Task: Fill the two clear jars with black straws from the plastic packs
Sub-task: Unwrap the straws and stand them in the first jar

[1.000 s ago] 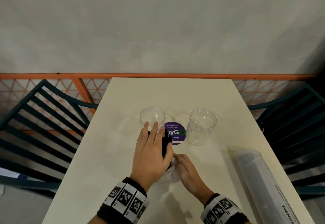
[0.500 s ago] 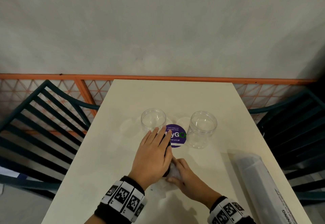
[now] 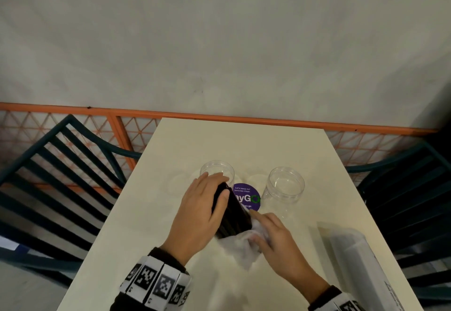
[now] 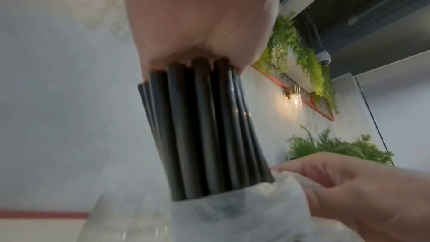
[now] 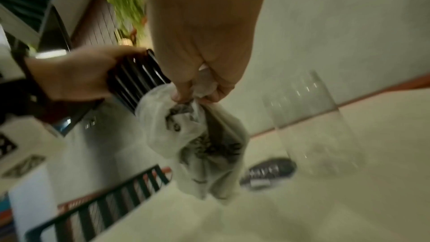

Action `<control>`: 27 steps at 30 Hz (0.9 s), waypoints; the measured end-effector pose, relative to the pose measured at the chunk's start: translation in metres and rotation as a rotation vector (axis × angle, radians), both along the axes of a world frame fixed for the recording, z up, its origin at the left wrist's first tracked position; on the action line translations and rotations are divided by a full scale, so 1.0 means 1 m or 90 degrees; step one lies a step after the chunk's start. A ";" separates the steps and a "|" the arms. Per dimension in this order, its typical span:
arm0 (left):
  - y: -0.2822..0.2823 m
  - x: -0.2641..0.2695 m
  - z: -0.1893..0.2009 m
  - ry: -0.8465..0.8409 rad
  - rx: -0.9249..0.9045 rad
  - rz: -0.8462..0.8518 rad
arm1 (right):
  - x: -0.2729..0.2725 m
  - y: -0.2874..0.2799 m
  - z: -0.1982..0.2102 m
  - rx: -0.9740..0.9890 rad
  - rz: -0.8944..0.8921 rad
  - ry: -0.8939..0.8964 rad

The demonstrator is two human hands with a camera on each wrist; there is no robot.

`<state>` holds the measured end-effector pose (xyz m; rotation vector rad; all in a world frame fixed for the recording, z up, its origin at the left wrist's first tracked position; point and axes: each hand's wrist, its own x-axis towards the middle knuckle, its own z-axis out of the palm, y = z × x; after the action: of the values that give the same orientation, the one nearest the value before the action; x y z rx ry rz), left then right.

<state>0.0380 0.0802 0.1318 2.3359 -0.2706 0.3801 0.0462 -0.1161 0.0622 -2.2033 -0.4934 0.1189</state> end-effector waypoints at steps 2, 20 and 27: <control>0.006 0.006 0.016 -0.029 -0.028 -0.021 | 0.012 -0.004 0.026 -0.016 -0.029 -0.059; 0.008 0.106 -0.030 0.127 -0.019 0.081 | 0.126 0.027 0.093 -0.293 0.001 -0.510; 0.009 0.116 -0.075 0.132 -0.225 0.106 | 0.142 0.038 0.078 -0.301 0.090 -0.533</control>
<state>0.1538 0.0891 0.0573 2.0320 0.0879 0.2403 0.1886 -0.0786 0.1400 -2.6167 -1.1730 -0.7077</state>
